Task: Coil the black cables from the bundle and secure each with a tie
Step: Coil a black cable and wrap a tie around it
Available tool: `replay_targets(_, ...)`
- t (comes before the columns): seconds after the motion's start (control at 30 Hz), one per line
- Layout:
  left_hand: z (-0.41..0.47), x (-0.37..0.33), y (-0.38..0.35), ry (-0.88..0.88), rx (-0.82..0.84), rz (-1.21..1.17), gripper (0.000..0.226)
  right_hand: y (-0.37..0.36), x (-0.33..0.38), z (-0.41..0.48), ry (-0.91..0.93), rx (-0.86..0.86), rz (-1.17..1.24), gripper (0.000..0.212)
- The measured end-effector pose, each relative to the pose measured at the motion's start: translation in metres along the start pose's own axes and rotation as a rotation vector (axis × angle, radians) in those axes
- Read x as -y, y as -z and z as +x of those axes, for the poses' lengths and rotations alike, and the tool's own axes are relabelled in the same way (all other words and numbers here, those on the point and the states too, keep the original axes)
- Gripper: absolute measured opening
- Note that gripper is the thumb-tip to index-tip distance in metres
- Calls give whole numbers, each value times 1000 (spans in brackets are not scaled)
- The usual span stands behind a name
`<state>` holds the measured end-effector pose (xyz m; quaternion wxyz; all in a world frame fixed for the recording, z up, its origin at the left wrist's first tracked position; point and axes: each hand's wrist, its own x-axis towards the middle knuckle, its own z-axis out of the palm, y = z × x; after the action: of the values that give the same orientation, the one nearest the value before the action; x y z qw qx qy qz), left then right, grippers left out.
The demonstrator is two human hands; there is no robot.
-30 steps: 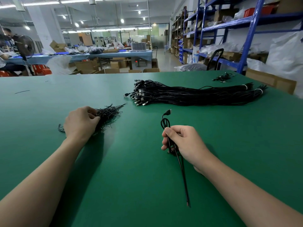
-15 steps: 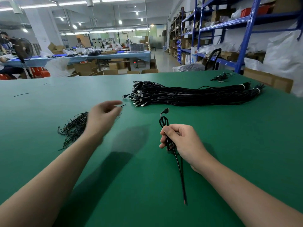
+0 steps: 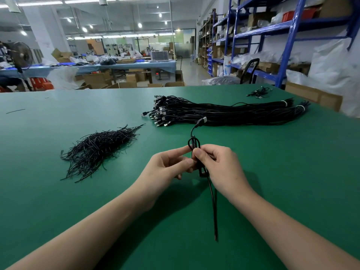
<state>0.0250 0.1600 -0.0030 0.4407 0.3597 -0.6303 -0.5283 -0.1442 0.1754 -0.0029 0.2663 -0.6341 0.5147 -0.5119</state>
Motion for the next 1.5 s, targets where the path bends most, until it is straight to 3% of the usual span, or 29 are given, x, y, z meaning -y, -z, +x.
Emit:
replay_targets(0.2, -1, 3, 9, -146, 82, 270, 25, -1, 1, -4, -34, 73, 31, 22)
replay_targets(0.33, 2, 6, 16, -178, 64, 335, 34, -3, 2, -5, -60, 104, 91, 25)
replay_targets(0.5, 5, 6, 22, -240, -4, 380, 25, -5, 5, -5, -128, 171, 250, 26)
replay_targets(0.73, 5, 1, 29, -276, 114, 478, 23, -4, 7, -7, -177, 200, 353, 30)
replay_targets(1.13, 4, 0, 27, -305, -12, 298, 13, -7, 11, -9, -250, 360, 513, 26)
replay_targets(1.3, 3, 0, 23, -267, 22, 247, 23, -1, 9, -7, -335, 424, 577, 25)
replay_targets(1.5, 2, 1, 20, -164, 83, 149, 18, -3, 11, -7, -392, 424, 613, 33)
